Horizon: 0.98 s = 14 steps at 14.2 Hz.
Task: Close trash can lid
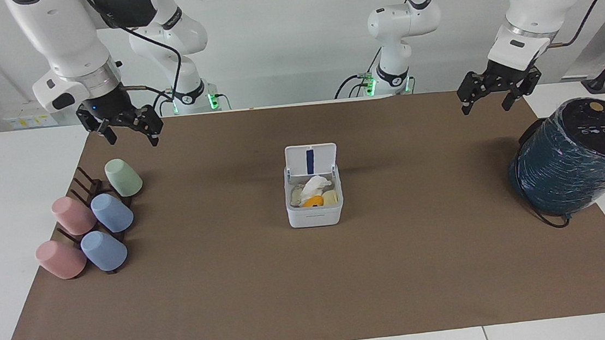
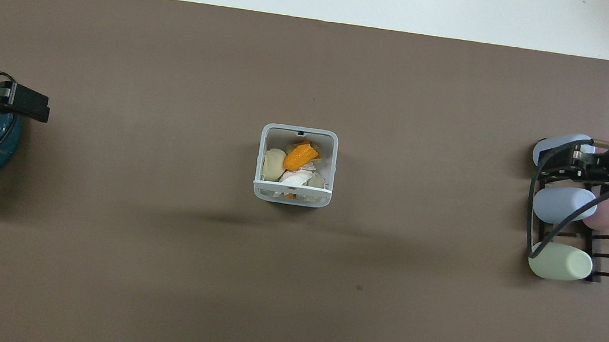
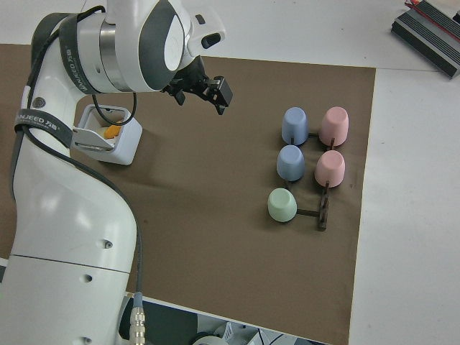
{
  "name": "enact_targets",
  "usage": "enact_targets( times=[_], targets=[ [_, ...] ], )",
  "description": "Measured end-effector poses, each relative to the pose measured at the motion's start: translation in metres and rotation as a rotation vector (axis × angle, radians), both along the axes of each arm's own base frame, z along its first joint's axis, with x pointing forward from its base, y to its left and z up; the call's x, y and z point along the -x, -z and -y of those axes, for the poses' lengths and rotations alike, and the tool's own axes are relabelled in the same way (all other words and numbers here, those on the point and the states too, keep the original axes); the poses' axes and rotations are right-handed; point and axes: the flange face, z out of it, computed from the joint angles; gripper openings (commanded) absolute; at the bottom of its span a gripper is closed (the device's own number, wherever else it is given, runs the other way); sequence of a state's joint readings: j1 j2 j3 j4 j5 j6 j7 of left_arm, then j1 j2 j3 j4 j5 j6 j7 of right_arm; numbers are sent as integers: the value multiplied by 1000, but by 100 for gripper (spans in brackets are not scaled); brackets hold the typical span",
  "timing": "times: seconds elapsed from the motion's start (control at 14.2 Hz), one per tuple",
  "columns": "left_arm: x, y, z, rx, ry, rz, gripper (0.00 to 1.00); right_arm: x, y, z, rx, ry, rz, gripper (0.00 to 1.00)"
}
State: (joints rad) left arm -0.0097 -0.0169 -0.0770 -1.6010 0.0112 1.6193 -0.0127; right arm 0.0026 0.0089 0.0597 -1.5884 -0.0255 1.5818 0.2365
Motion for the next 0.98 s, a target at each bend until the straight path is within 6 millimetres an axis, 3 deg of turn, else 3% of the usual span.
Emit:
enact_targets(
  times=[0.7, 0.84, 0.98],
  targets=[
    [-1, -1, 5, 1, 9, 12, 100, 1, 2, -7, -1, -13, -5, 100],
    [-1, -2, 19, 3, 27, 25, 100, 1, 2, -7, -1, -13, -5, 100],
    [0, 1, 51, 12, 23, 59, 100, 1, 2, -7, -1, -13, -5, 100]
  ],
)
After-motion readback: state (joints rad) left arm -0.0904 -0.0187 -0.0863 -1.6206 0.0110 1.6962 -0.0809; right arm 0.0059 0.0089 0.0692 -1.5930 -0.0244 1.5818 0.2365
